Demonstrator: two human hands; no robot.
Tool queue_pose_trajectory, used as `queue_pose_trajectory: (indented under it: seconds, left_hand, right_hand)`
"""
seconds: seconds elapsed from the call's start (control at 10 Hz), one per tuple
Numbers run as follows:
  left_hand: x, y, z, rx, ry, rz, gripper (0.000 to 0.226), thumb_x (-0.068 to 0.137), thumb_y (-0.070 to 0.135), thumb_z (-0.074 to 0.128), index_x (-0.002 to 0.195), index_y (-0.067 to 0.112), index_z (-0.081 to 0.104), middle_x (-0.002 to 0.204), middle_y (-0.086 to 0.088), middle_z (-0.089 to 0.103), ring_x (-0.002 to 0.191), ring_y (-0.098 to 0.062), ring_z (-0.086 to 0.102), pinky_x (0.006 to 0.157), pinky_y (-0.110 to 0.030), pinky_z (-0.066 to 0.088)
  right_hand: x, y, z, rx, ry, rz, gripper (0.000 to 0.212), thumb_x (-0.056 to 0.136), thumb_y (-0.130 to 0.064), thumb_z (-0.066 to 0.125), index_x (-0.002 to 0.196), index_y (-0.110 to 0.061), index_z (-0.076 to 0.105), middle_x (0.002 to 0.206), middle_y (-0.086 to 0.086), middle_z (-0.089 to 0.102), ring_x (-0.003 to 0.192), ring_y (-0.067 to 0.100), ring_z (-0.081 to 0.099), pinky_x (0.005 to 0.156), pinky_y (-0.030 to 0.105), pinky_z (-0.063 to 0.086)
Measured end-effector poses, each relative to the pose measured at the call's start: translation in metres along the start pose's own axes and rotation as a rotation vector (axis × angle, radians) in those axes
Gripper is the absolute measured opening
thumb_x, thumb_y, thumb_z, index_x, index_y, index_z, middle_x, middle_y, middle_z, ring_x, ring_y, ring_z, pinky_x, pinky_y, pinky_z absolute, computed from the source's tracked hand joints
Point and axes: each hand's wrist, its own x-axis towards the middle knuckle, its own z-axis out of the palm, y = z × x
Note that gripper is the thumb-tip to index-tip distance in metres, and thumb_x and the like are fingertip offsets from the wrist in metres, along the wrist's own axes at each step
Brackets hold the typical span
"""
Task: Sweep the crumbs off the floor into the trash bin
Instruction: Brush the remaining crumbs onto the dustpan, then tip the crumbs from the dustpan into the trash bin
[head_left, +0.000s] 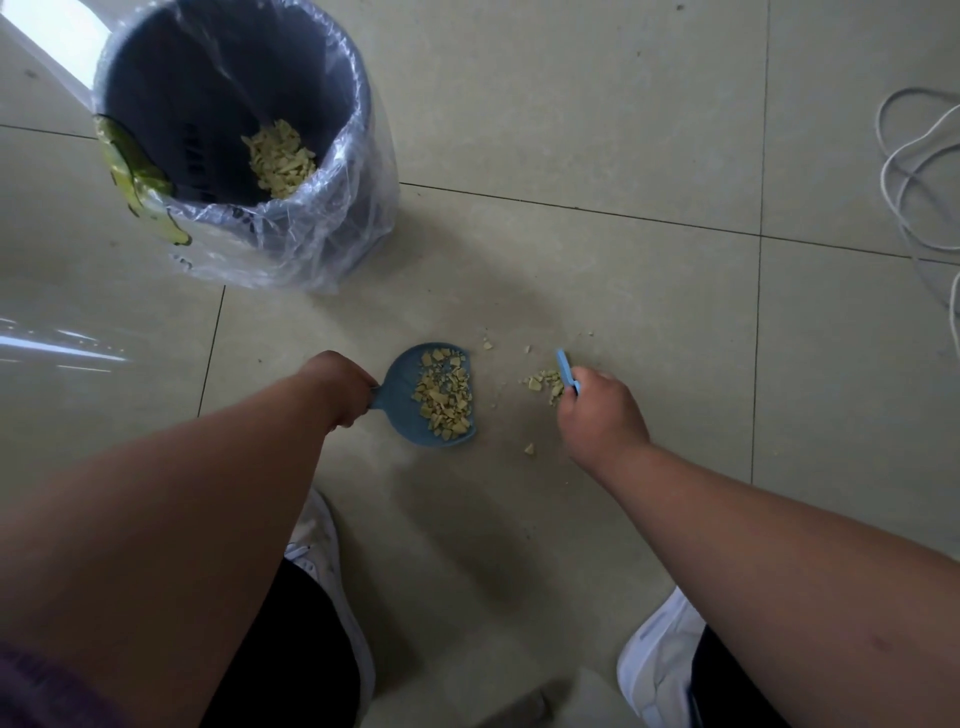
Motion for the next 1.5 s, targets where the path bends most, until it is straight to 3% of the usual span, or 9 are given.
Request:
queue_pose_trajectory:
  seconds: [0.3, 0.5, 0.6, 0.8, 1.0, 1.1, 1.2, 1.4, 1.5]
  left_hand:
    - [0.000, 0.007, 0.011, -0.057, -0.017, 0.033, 0.034, 0.099, 0.006, 0.055, 0.127, 0.015, 0.072, 0.102, -0.006, 0.068, 0.085, -0.024, 0.066, 0.065, -0.030, 0.053]
    - [0.003, 0.007, 0.015, -0.164, 0.006, 0.040, 0.034, 0.100, 0.001, 0.054, 0.127, 0.010, 0.071, 0.103, -0.007, 0.067, 0.076, -0.017, 0.064, 0.050, -0.020, 0.050]
    - [-0.010, 0.013, 0.006, -0.233, -0.010, 0.029, 0.029, 0.100, 0.003, 0.057, 0.123, 0.012, 0.071, 0.104, -0.007, 0.068, 0.065, -0.010, 0.058, 0.034, -0.012, 0.045]
    - [-0.017, 0.025, -0.007, -0.370, 0.033, 0.085, 0.016, 0.090, 0.017, 0.077, 0.101, 0.006, 0.082, 0.081, -0.007, 0.069, 0.057, -0.016, 0.054, 0.054, -0.028, 0.039]
    - [-0.042, 0.049, -0.037, -0.380, 0.052, 0.160, 0.019, 0.086, 0.019, 0.075, 0.096, 0.004, 0.081, 0.085, -0.014, 0.074, 0.061, -0.021, 0.052, 0.060, -0.034, 0.041]
    - [-0.063, 0.061, -0.059, -0.342, 0.065, 0.202, 0.009, 0.095, 0.014, 0.066, 0.097, 0.013, 0.075, 0.082, -0.003, 0.070, 0.062, -0.017, 0.057, 0.066, -0.037, 0.049]
    - [-0.086, 0.071, -0.085, -0.392, 0.110, 0.236, 0.018, 0.093, 0.011, 0.065, 0.104, 0.005, 0.077, 0.084, -0.006, 0.070, 0.059, -0.016, 0.051, 0.059, -0.032, 0.042]
    - [-0.130, 0.071, -0.149, -0.461, 0.166, 0.194, 0.035, 0.071, 0.023, 0.073, 0.090, -0.005, 0.078, 0.078, -0.012, 0.068, 0.070, -0.024, 0.049, 0.061, -0.032, 0.040]
    - [-0.148, 0.062, -0.182, -0.449, 0.227, 0.199, 0.024, 0.079, 0.017, 0.070, 0.088, -0.004, 0.078, 0.071, -0.013, 0.065, 0.061, -0.021, 0.051, 0.055, -0.029, 0.041]
  right_hand:
    - [-0.008, -0.062, 0.029, 0.060, -0.060, -0.117, 0.029, 0.099, -0.021, 0.049, 0.113, -0.002, 0.065, 0.111, 0.020, 0.065, 0.100, 0.038, 0.061, 0.075, 0.036, 0.043]
    - [-0.012, -0.081, 0.037, 0.196, -0.048, -0.118, 0.025, 0.100, -0.022, 0.048, 0.108, -0.007, 0.066, 0.105, 0.017, 0.067, 0.090, 0.031, 0.058, 0.071, 0.030, 0.034]
    - [-0.009, -0.081, 0.025, 0.269, -0.001, -0.075, 0.025, 0.098, -0.025, 0.050, 0.108, -0.012, 0.070, 0.094, 0.015, 0.071, 0.084, 0.031, 0.063, 0.067, 0.031, 0.042]
    - [-0.004, -0.080, -0.022, 0.363, 0.070, -0.086, 0.020, 0.095, -0.020, 0.053, 0.095, -0.013, 0.072, 0.078, 0.008, 0.069, 0.076, 0.029, 0.063, 0.067, 0.033, 0.048]
    - [0.004, -0.085, -0.082, 0.493, 0.114, 0.033, 0.020, 0.087, -0.023, 0.056, 0.088, -0.014, 0.074, 0.071, -0.002, 0.067, 0.077, 0.023, 0.065, 0.065, 0.027, 0.047]
    - [0.007, -0.091, -0.116, 0.581, 0.125, 0.035, 0.032, 0.072, -0.034, 0.055, 0.088, -0.017, 0.077, 0.073, 0.001, 0.075, 0.079, 0.029, 0.075, 0.077, 0.044, 0.064]
    - [0.010, -0.102, -0.146, 0.650, 0.144, 0.000, 0.030, 0.067, -0.036, 0.055, 0.086, -0.025, 0.076, 0.073, 0.004, 0.076, 0.079, 0.033, 0.076, 0.073, 0.053, 0.065]
    - [-0.010, -0.155, -0.199, 0.805, 0.150, -0.010, 0.019, 0.083, -0.019, 0.061, 0.085, -0.002, 0.069, 0.094, 0.022, 0.075, 0.083, 0.037, 0.077, 0.069, 0.052, 0.066]
    - [-0.011, -0.184, -0.210, 0.863, 0.137, -0.037, 0.021, 0.087, -0.015, 0.060, 0.092, 0.004, 0.066, 0.097, 0.024, 0.074, 0.084, 0.036, 0.077, 0.066, 0.047, 0.066]
